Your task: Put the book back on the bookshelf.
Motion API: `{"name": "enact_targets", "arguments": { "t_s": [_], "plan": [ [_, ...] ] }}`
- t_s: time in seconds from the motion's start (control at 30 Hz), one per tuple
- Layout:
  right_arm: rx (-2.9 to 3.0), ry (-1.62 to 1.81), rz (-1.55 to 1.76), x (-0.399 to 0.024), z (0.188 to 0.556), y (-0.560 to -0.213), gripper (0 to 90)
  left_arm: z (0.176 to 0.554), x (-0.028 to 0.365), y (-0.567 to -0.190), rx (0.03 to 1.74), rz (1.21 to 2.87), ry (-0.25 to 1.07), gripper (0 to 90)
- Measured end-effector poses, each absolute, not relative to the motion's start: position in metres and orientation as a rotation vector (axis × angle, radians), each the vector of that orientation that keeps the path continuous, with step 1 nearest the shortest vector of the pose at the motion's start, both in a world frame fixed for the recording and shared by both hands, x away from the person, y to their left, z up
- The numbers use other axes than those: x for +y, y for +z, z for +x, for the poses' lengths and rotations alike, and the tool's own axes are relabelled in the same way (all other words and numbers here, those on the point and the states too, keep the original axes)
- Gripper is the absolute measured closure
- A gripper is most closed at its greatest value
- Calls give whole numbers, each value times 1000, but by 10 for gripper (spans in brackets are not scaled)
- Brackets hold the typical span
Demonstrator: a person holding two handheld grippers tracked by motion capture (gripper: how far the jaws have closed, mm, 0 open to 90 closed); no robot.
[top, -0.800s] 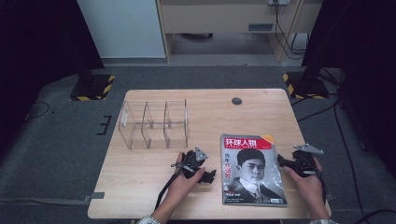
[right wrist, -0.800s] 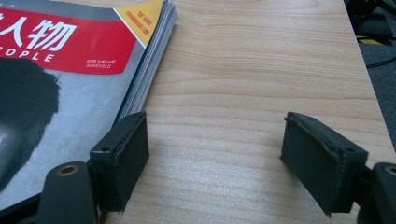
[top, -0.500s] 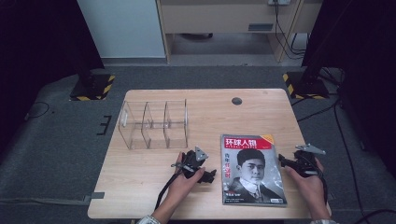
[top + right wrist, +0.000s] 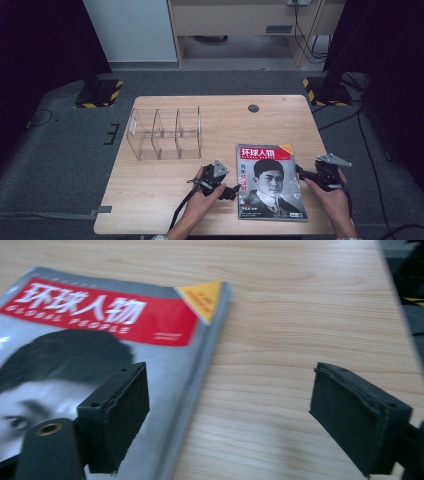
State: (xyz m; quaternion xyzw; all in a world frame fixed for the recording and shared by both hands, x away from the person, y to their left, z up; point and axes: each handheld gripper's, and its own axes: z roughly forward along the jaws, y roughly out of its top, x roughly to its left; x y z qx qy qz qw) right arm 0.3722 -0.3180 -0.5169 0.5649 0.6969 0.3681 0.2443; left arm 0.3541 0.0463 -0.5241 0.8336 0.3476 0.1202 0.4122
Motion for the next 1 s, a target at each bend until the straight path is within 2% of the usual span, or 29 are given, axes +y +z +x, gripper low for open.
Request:
{"name": "enact_targets", "arguments": {
  "t_s": [0.3,0.57,0.8,1.0],
  "plan": [
    [2092,1050,1455,-295,373,-524,69,337,24,-525,789,2127,263,97],
    [2187,1020,1410,-284,374,-531,128,328,16,-522,728,2131,247,144],
    [2216,1006,1389,-281,373,-534,135,324,7,-528,681,2151,191,148],
    [2211,1014,1393,-282,374,-534,139,324,5,-533,676,2163,213,144]
  ]
}}
